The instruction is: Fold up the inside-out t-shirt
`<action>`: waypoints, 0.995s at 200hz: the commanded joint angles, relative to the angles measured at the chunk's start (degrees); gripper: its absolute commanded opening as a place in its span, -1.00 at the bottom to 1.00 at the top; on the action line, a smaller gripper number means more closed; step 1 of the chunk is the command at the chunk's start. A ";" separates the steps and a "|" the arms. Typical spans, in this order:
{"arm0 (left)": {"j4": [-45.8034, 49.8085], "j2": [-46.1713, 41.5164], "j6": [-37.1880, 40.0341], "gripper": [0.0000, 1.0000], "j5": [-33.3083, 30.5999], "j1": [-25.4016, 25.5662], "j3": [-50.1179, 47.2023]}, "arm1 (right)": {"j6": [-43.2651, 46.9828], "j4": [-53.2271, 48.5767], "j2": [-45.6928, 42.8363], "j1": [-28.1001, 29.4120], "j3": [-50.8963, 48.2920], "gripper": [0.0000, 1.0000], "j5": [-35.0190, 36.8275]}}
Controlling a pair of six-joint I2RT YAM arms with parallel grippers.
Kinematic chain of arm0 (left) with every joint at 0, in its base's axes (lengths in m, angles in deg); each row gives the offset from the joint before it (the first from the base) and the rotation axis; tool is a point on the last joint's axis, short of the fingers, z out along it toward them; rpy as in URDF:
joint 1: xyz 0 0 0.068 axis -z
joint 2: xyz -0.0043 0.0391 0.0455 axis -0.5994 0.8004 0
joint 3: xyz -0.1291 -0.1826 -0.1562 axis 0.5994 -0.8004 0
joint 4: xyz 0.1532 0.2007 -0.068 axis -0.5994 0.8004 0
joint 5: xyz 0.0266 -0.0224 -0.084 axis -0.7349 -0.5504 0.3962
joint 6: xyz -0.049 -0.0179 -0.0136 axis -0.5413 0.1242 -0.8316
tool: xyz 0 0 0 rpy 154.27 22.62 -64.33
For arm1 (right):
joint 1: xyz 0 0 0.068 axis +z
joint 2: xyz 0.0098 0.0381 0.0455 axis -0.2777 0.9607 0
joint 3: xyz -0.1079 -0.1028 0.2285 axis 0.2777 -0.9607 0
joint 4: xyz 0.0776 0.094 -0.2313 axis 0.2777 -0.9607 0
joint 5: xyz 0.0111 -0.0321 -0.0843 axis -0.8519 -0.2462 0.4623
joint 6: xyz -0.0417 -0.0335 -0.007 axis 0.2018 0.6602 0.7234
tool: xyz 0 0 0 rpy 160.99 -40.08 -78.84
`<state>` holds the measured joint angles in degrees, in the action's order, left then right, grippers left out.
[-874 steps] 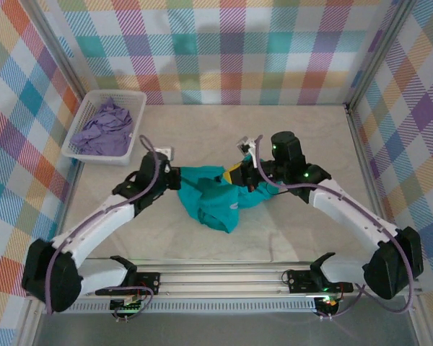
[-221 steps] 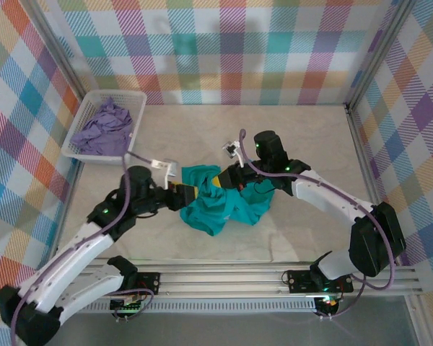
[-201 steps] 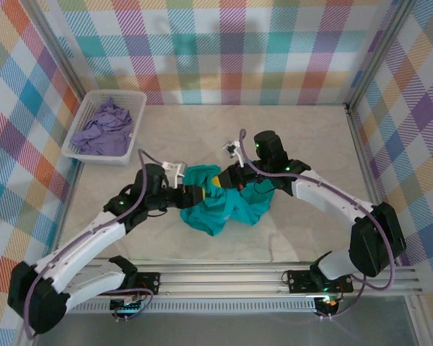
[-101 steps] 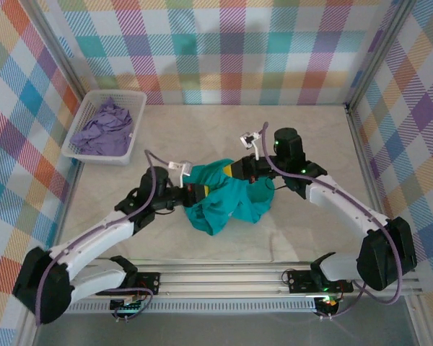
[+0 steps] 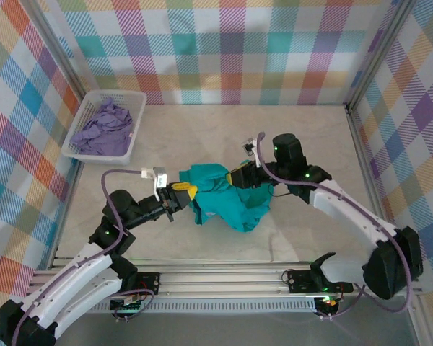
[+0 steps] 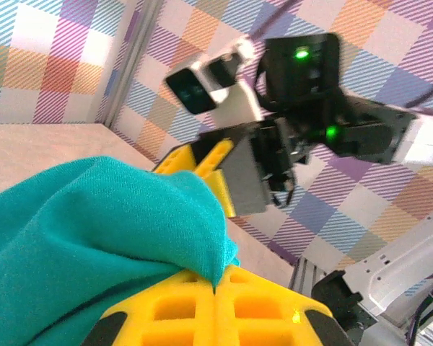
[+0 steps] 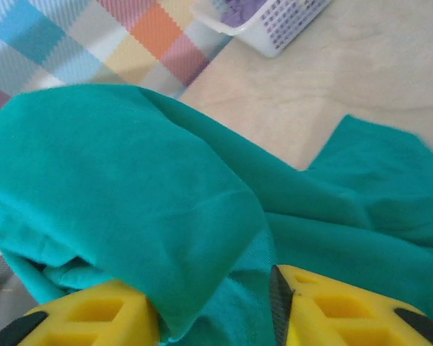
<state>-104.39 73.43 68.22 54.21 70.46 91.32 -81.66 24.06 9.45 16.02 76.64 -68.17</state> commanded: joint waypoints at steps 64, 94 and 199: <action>4.95 0.64 4.84 -1.00 0.79 0.29 4.31 | 28.15 -5.01 -6.44 17.44 2.55 -0.36 16.52; 5.74 0.65 4.81 -1.00 1.51 0.30 4.59 | 28.27 -2.47 -1.23 17.69 5.45 -0.36 16.76; 9.40 0.39 5.58 -1.00 -2.77 0.30 5.19 | 29.85 -3.89 3.03 17.67 7.67 -1.00 9.75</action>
<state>-96.98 74.45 72.31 54.36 70.46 93.86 -53.12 21.09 13.08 33.57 82.37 -54.29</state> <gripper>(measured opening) 0.048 0.030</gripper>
